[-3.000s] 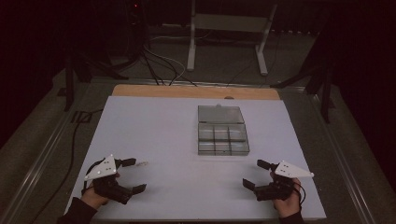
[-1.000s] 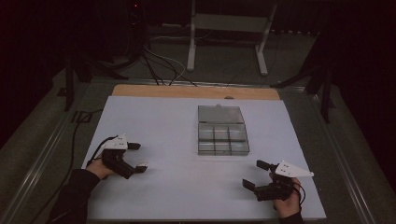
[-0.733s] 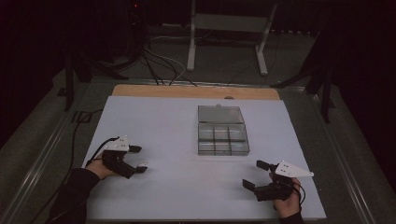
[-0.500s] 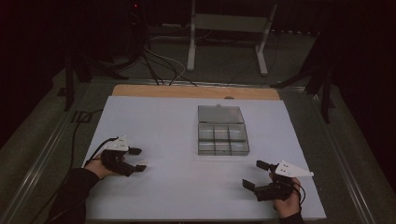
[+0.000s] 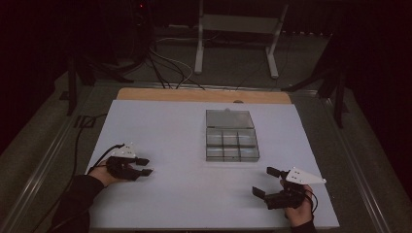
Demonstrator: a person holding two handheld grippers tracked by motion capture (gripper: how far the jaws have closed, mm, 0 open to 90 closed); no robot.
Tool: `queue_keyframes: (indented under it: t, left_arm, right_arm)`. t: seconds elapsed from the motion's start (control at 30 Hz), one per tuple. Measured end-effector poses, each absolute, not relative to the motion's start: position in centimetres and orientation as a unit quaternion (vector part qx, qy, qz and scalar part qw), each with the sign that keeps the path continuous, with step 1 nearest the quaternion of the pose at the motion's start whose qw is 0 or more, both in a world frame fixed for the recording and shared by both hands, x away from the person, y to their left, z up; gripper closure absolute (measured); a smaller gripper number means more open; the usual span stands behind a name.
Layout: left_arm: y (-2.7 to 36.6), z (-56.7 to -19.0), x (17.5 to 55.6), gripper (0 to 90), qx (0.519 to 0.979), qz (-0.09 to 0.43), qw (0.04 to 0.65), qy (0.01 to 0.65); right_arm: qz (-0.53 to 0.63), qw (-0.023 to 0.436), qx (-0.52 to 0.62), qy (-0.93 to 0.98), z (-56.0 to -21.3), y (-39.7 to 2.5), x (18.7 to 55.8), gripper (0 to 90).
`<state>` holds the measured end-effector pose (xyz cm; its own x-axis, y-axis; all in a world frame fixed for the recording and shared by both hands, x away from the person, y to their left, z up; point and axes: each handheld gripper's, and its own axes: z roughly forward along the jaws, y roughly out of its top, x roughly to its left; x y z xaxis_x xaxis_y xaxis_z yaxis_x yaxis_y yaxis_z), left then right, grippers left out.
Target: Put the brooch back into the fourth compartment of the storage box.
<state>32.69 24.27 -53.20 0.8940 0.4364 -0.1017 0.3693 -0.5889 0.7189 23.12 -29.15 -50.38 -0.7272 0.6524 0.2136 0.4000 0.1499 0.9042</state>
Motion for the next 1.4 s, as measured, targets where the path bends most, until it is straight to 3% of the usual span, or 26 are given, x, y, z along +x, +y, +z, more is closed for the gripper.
queue_keyframes:
  t: [0.8,1.4]
  left_arm:
    - [23.66,-53.26,32.88,86.9,0.898,0.037,0.377,0.225]
    - [23.99,-52.82,33.29,87.9,0.884,0.034,0.386,0.262]
  right_arm:
    - [0.550,0.114,0.355,0.748,-50.37,-29.24,23.07,0.0]
    - [0.548,0.115,0.355,0.749,-50.33,-29.26,23.01,0.0]
